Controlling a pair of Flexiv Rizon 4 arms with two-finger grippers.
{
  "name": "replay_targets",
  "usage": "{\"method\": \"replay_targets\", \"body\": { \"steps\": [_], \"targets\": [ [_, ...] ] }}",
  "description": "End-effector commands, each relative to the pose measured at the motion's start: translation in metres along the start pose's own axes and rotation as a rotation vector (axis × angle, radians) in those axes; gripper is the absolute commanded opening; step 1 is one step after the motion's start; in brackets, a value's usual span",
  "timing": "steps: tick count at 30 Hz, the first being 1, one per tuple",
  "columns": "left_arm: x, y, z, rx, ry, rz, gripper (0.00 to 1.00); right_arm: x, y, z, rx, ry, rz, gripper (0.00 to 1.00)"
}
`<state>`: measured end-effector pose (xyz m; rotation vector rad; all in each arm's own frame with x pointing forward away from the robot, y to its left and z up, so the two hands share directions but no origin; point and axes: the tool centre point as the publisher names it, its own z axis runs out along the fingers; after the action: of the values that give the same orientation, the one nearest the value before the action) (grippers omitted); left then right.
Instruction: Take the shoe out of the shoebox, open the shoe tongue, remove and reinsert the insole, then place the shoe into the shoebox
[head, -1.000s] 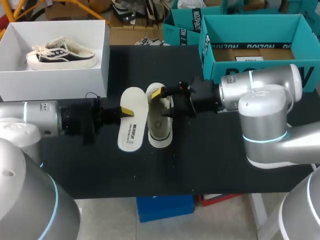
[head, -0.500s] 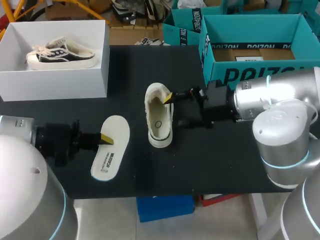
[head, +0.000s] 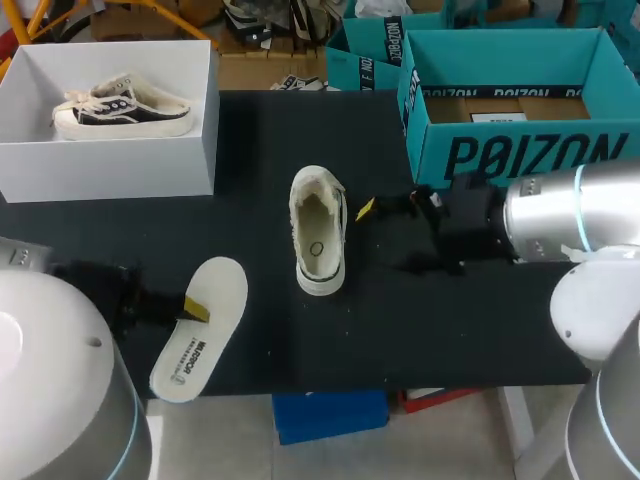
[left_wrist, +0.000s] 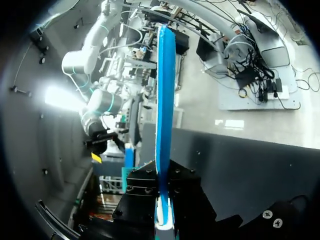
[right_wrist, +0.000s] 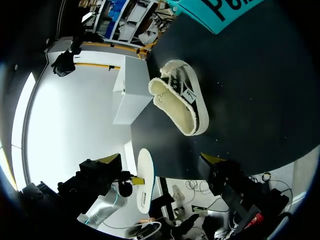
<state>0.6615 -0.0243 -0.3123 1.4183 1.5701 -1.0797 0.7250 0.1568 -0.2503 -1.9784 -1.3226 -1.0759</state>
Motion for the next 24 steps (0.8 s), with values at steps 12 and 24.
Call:
{"method": "replay_targets", "body": {
  "steps": [12,24],
  "targets": [
    [-0.021,0.002,0.02,0.156,0.039,0.095,0.0,0.003,-0.002,-0.013,0.0,-0.036,0.001,1.0],
    [-0.023,0.025,0.058,0.307,0.191,0.073,0.0,0.003,-0.002,-0.013,0.0,-0.036,0.001,1.0]
  ]
}}
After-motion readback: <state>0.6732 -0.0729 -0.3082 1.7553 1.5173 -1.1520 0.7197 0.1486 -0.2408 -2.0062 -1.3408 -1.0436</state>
